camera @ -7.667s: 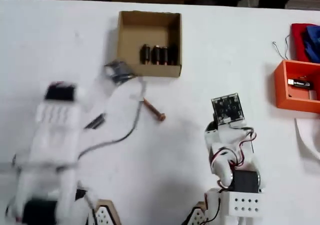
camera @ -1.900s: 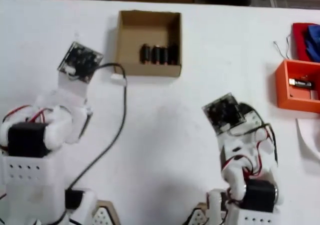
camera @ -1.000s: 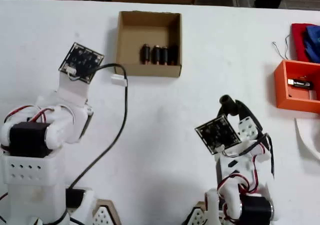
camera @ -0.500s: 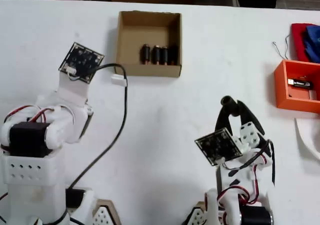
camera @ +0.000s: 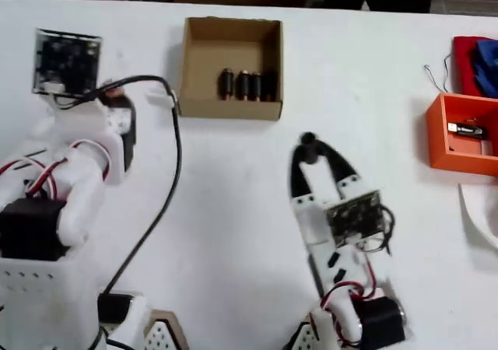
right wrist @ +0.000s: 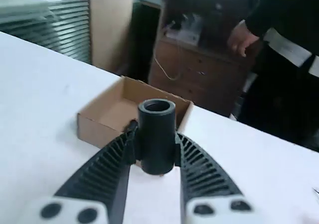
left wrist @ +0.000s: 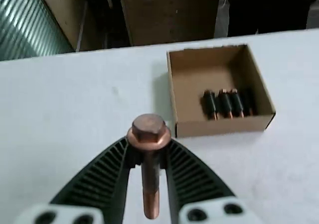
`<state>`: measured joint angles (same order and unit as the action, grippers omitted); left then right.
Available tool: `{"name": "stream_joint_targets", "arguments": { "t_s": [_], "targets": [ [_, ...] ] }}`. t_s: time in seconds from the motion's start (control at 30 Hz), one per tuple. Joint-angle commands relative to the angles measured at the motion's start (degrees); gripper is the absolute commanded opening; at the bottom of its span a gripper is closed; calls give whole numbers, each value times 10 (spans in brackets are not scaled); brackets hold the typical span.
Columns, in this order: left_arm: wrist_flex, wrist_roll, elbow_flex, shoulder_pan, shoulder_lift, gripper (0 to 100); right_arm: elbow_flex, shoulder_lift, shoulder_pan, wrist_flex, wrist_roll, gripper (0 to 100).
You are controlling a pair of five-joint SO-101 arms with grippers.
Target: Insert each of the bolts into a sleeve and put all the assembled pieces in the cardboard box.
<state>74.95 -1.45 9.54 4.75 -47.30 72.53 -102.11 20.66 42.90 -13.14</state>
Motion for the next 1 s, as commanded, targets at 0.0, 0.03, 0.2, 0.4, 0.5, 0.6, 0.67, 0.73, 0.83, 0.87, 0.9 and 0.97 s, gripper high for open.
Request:
{"name": "stream_joint_targets", "arguments": {
  "t_s": [0.0, 0.03, 0.2, 0.4, 0.5, 0.6, 0.67, 0.73, 0.83, 0.87, 0.9, 0.97],
  "targets": [
    [-26, 25, -59, -5, -10, 25, 6, 4, 61, -68, 6, 22],
    [-26, 38, -70, -5, -10, 25, 11, 4, 72, -80, 6, 22],
    [-28, 120, -92, -6, -9, 25, 37, 4, 88, -167, 6, 22],
    [-57, 160, -91, -66, -11, 27, 64, 4, 94, -169, 6, 22],
    [-69, 158, -90, -142, -7, 27, 90, 4, 109, -174, 7, 22],
    [-110, 127, -91, -199, 23, 27, 105, 4, 117, -174, 32, 22],
    [-131, 107, -93, -217, 55, 26, 112, 4, 99, -174, 110, 22],
    [-145, 102, -97, -236, 88, 26, 110, 4, 83, -177, 185, 22],
    [-160, 100, -103, -276, 121, 26, 113, 5, 71, -218, 165, 22],
    [-160, 101, -111, -289, 129, 26, 113, 6, 69, -225, 155, 22],
    [-161, 100, -120, -302, 136, 26, 113, 12, 69, -233, 147, 22],
    [-161, 99, -144, -319, 154, 26, 113, 34, 69, -248, 143, 22]
  ]
}}
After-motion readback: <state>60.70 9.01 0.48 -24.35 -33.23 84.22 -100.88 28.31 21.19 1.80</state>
